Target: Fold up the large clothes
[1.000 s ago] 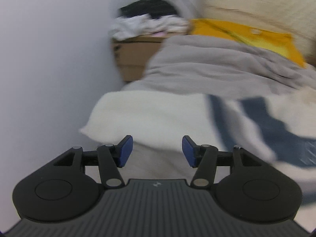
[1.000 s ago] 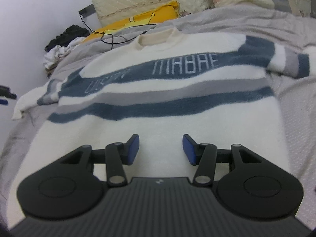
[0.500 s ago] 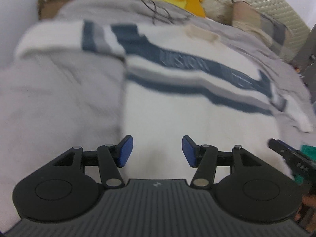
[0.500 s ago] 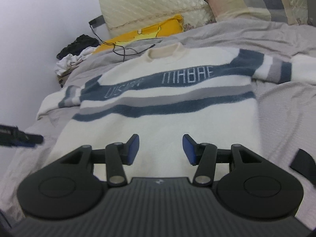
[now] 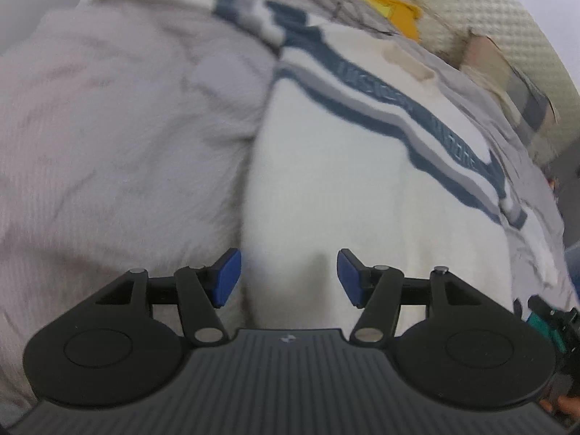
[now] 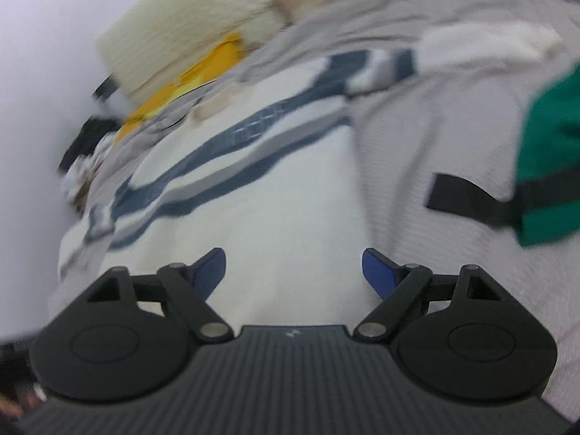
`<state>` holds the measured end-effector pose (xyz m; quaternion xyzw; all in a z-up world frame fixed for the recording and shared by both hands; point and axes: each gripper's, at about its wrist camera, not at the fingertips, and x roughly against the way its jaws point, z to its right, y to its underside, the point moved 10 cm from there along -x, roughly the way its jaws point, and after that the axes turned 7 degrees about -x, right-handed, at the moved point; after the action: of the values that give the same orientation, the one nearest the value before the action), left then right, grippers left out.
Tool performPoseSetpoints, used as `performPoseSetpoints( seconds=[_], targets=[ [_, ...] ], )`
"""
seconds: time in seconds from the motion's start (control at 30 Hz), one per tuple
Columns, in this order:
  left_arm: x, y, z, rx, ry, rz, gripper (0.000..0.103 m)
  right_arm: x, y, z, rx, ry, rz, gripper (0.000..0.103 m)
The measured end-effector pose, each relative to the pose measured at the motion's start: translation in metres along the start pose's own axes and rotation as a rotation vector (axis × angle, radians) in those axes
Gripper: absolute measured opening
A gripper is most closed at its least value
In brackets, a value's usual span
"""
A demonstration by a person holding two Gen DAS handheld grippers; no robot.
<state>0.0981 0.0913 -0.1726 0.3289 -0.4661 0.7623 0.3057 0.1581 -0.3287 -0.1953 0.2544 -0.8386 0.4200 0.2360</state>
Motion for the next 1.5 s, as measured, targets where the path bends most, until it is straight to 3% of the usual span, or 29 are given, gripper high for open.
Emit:
performPoseSetpoints(
  seconds=[0.2,0.33,0.43,0.57,0.6,0.67,0.77,0.8,0.87,0.93,1.0,1.23,1.37,1.5],
  targets=[
    [-0.016,0.001,-0.015,0.108,0.058,-0.045,0.064,-0.025,0.013,0.02,-0.16,0.014,-0.091,0.084],
    [-0.032,0.008,-0.012,0.162,0.125,-0.096,0.066,-0.042,0.027,0.025,-0.286,-0.045,-0.184,0.085],
    [-0.031,0.008,-0.007,0.153,0.162,-0.093,0.066,-0.041,0.031,0.013,-0.313,-0.122,-0.197,0.085],
    [-0.02,0.009,-0.001,0.155,0.244,-0.077,0.066,-0.027,0.031,-0.006,-0.316,-0.233,-0.19,0.069],
    [-0.016,0.009,0.001,0.153,0.267,-0.067,0.066,-0.024,0.029,-0.009,-0.306,-0.238,-0.188,0.067],
    [-0.01,0.011,0.006,0.144,0.299,-0.058,0.066,-0.019,0.029,-0.01,-0.299,-0.24,-0.181,0.05],
    [-0.004,0.018,0.016,0.103,0.316,-0.076,0.063,-0.012,0.035,-0.006,-0.294,-0.21,-0.191,0.034],
    [-0.002,0.019,0.02,0.092,0.342,-0.088,0.05,-0.01,0.037,-0.005,-0.287,-0.192,-0.19,0.032],
    [0.001,0.027,0.031,0.07,0.379,-0.12,0.04,-0.006,0.044,-0.004,-0.257,-0.162,-0.194,0.024],
    [0.007,0.025,0.034,0.018,0.343,-0.088,0.022,-0.003,0.047,-0.005,-0.217,-0.135,-0.186,0.02],
    [0.014,0.02,0.034,0.016,0.337,-0.059,0.015,0.001,0.041,-0.006,-0.187,-0.12,-0.154,0.018],
    [0.067,-0.007,0.02,0.008,0.337,0.035,0.011,0.036,0.016,-0.022,-0.069,-0.108,-0.093,0.016],
    [0.083,-0.008,0.013,-0.035,0.251,-0.022,0.011,0.052,0.01,-0.028,-0.006,-0.079,-0.11,0.016],
    [0.075,0.004,0.011,-0.11,0.151,-0.092,0.011,0.045,0.027,-0.022,0.068,0.003,-0.157,0.017]
  ],
)
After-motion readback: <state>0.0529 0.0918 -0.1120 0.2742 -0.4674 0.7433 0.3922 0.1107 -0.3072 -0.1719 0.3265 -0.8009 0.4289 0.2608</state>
